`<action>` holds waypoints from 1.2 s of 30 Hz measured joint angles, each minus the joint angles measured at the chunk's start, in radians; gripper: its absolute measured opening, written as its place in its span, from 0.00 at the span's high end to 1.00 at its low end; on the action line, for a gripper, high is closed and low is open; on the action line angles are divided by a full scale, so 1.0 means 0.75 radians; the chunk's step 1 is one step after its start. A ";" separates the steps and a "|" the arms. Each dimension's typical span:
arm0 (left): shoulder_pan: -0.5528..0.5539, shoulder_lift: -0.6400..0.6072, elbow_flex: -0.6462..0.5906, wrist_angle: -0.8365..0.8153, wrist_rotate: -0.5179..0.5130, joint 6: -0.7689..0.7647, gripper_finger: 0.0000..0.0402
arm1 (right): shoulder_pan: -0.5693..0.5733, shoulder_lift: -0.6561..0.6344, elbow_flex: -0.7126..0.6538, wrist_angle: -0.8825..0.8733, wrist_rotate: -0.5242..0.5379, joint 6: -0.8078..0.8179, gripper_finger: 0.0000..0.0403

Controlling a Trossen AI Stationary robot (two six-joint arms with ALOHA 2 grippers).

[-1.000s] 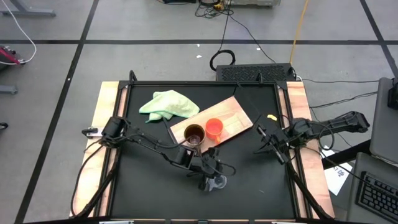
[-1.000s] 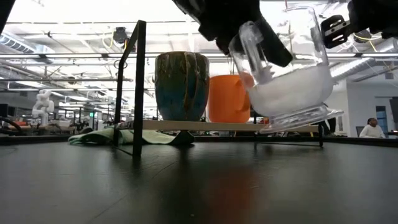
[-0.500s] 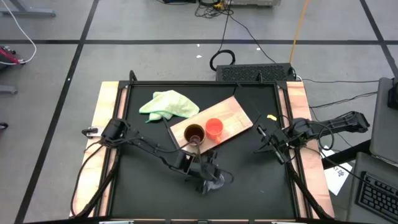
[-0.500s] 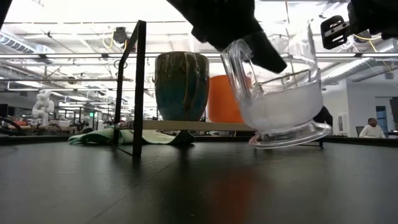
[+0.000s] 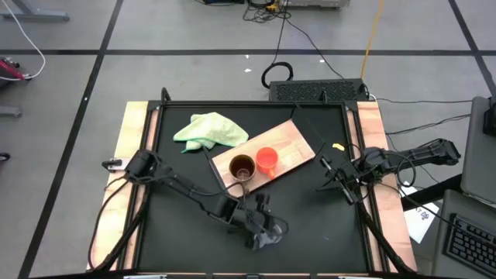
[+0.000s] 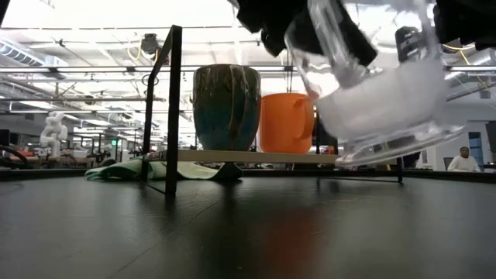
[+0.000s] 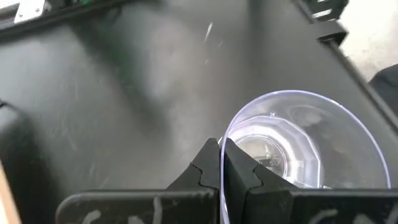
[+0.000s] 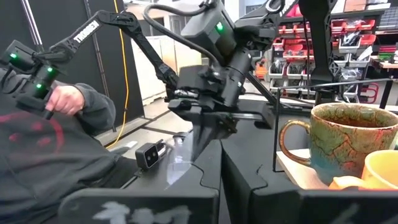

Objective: Stack small to large cups/mugs on shelf
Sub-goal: Put the transparent mug on the shelf

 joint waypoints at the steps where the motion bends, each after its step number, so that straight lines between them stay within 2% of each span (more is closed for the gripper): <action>1: 0.004 0.000 0.000 -0.011 0.000 0.001 1.00 | 0.000 0.000 0.000 -0.001 0.000 -0.001 1.00; 4: 0.012 0.000 0.029 -0.104 -0.002 0.034 1.00 | 0.000 0.000 0.000 -0.003 0.000 -0.009 1.00; 10: 0.045 -0.001 0.080 -0.282 0.086 0.102 1.00 | 0.000 0.000 0.000 -0.006 0.000 -0.011 1.00; 13: 0.063 0.003 0.081 -0.296 0.169 0.124 1.00 | 0.000 0.000 0.000 -0.013 0.000 -0.014 1.00; 22: 0.075 0.039 0.083 -0.331 0.243 0.140 1.00 | 0.000 0.002 0.000 -0.018 0.001 -0.031 1.00; 36: 0.077 0.064 0.083 -0.344 0.277 0.147 0.99 | 0.000 0.002 0.000 -0.017 0.001 -0.036 1.00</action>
